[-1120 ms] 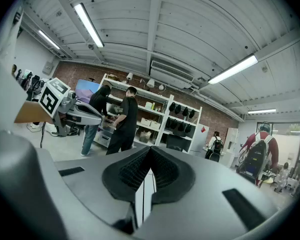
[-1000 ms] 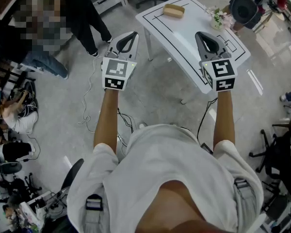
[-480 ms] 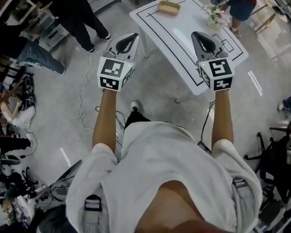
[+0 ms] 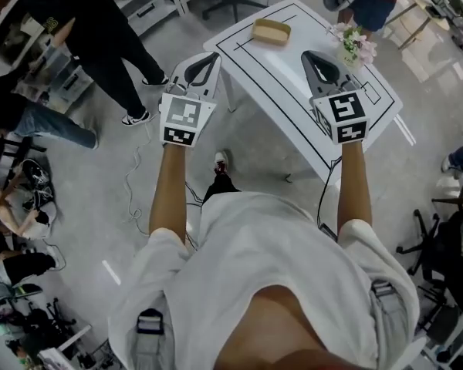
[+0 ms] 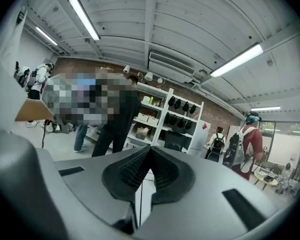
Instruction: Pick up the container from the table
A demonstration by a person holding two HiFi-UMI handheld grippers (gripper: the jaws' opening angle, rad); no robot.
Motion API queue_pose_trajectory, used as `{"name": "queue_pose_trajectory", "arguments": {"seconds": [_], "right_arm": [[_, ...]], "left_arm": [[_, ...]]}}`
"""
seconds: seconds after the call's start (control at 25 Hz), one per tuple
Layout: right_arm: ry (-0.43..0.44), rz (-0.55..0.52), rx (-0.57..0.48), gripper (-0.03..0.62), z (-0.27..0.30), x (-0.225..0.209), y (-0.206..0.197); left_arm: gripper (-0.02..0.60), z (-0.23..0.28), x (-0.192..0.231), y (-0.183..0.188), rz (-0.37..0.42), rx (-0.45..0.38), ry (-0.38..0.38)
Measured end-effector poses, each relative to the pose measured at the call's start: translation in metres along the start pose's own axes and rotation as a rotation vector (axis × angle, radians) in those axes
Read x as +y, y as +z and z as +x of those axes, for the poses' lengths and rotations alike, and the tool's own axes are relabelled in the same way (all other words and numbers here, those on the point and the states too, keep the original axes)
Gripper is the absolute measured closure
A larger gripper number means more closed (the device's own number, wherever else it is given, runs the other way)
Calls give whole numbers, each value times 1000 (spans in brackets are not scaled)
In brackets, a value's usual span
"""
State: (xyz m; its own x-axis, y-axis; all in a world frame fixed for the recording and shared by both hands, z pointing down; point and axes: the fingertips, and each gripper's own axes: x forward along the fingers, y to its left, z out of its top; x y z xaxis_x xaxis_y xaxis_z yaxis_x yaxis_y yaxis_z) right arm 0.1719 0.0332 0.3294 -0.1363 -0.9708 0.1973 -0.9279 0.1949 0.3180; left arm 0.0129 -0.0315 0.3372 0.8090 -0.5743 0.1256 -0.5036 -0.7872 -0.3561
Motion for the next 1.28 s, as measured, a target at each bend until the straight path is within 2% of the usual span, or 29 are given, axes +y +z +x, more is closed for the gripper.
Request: {"name": "queue_pose_trajectory", "arguments": {"seconds": [0.2,0.32,0.68,0.96,1.24,1.28], "right_arm": [[-52,35,33,580,77,-15,26],[-88,47,62,580,121,-24,32],[-128,44,182,579,220,-33,13],[-61,41,279,579,268,-53,-34],[92,21,405,576,318,-71,-102],[116,20,425,558,324,-74,-113]], "left_arm": [[563,47,77,-2,13,-30,-55],[563,77,112,-14,16,-27,-96],[563,147,176,-71,-41,-7,-192],[563,201,185,-111,-107,55,-199],[563,244,169,-149,-172,157,-167],[563,250,166,-155,-188,170,-162]]}}
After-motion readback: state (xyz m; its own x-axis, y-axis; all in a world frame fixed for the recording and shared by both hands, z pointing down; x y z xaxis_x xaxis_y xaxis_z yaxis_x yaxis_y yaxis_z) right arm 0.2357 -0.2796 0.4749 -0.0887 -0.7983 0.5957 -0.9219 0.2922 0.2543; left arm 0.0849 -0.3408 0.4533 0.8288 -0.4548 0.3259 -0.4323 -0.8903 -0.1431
